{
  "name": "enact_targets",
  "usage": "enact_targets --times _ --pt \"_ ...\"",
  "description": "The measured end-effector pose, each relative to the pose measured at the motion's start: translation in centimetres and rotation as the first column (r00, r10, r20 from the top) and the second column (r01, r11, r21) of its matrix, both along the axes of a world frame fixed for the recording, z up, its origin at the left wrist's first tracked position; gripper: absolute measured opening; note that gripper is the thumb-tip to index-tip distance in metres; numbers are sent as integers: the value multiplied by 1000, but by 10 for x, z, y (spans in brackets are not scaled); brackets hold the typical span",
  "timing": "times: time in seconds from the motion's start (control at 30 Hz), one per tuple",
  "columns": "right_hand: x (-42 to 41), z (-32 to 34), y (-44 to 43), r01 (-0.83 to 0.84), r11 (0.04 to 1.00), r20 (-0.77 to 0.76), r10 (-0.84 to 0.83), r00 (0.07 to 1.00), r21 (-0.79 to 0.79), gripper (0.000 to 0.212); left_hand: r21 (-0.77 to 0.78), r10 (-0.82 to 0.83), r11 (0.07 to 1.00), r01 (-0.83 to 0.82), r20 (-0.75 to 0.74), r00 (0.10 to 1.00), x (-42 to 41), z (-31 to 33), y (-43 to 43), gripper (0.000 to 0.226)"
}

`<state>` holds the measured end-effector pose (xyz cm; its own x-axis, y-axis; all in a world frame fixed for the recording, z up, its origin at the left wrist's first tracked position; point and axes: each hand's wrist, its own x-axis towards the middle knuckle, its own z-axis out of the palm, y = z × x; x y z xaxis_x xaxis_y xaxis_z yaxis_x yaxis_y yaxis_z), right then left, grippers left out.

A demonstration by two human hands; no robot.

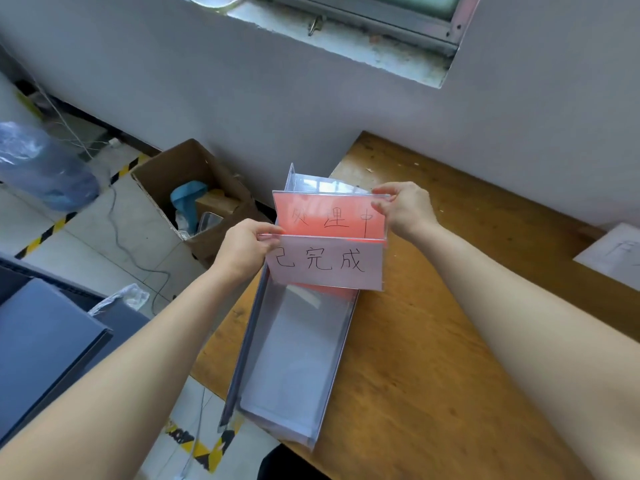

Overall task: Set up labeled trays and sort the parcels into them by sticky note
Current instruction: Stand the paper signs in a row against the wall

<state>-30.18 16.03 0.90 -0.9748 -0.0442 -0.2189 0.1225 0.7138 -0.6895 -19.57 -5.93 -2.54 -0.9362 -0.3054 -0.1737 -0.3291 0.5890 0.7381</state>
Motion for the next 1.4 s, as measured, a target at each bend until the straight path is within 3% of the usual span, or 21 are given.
enact_targets --times 0.1,0.17,0.3,0.47,0.67,1.0,1.4 --pt "-5 -4 1 76 975 128 -50 991 -208 18 78 62 995 -60 -21 998 1 -3 3 22" --pt "-6 -4 2 101 960 155 -61 986 -263 14 80 104 992 -101 -43 994 3 -4 7 19" --pt "-9 2 21 113 955 53 -103 993 -273 11 53 151 988 -146 -130 980 5 7 21 16" --pt "-17 28 85 158 910 -36 -185 982 -384 11 -44 88 994 -103 -263 961 -7 37 47 17" --pt "-35 45 185 364 842 -94 -432 897 -399 15 6 -27 999 32 -397 918 -58 69 98 19" --pt "-42 31 293 610 704 -52 -669 741 -362 26 58 -76 993 102 -341 937 -157 58 146 23" --pt "-91 -17 303 664 657 118 -673 730 -357 21 69 -115 988 140 -289 950 -264 14 151 26"
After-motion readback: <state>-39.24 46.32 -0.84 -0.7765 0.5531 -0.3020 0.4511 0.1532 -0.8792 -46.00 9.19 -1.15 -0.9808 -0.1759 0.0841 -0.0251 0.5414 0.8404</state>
